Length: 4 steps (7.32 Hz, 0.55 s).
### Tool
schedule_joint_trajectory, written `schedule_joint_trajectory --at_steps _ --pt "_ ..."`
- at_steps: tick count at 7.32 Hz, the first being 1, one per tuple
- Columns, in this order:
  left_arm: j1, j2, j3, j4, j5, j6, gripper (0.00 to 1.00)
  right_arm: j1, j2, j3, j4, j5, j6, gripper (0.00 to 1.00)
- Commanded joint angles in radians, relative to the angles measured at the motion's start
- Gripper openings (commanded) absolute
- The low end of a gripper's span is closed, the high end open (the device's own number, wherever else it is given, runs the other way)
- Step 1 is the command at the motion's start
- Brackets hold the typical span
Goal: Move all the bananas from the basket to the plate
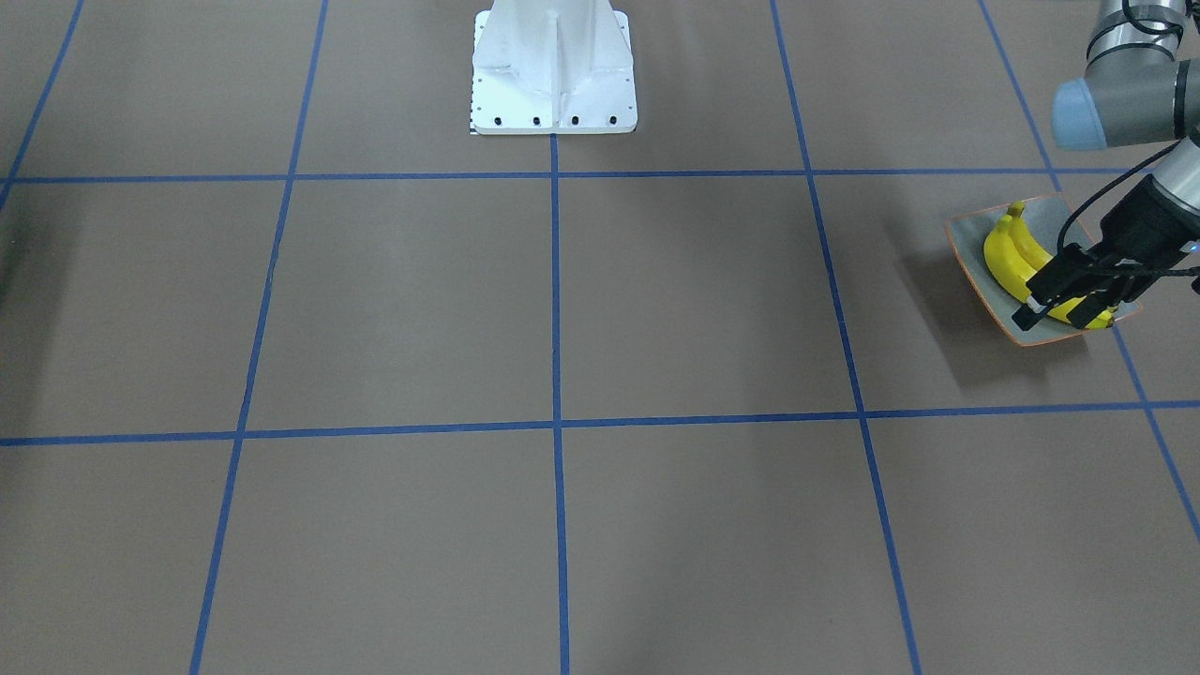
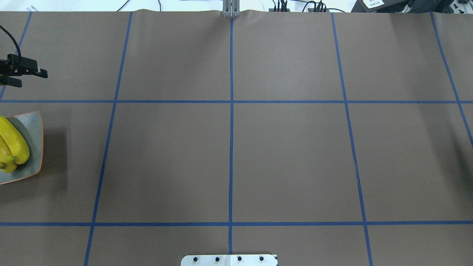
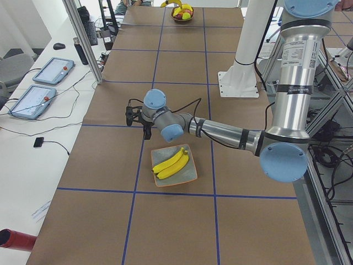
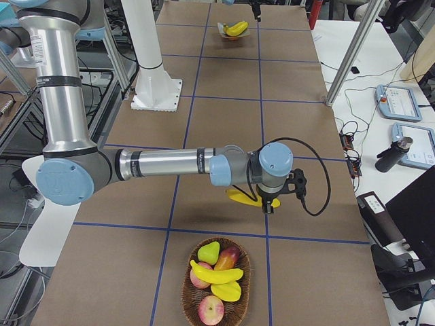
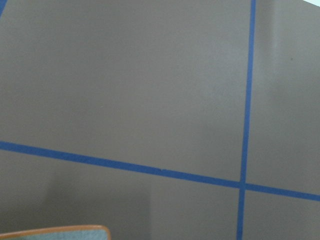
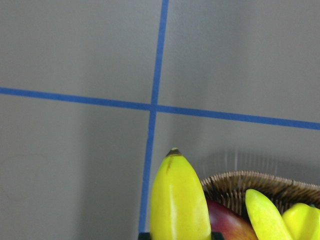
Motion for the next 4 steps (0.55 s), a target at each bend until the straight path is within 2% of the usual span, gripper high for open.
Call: schedule_joint_trajectory --at_steps 1,2,4 --pt "0.003 -0.093 0.026 -0.002 -0.057 -0.047 1.0 -0.171 0.104 0.0 0.167 -0.029 0.388 0.0" --pt "0.034 -0.127 0.032 -0.001 -0.057 -0.063 1.0 -0.242 0.16 0.005 0.214 -0.058 0.559 0.0" --pt "0.095 -0.202 0.052 -0.004 -0.057 -0.12 1.0 -0.358 0.286 0.026 0.216 -0.11 0.806 0.0"
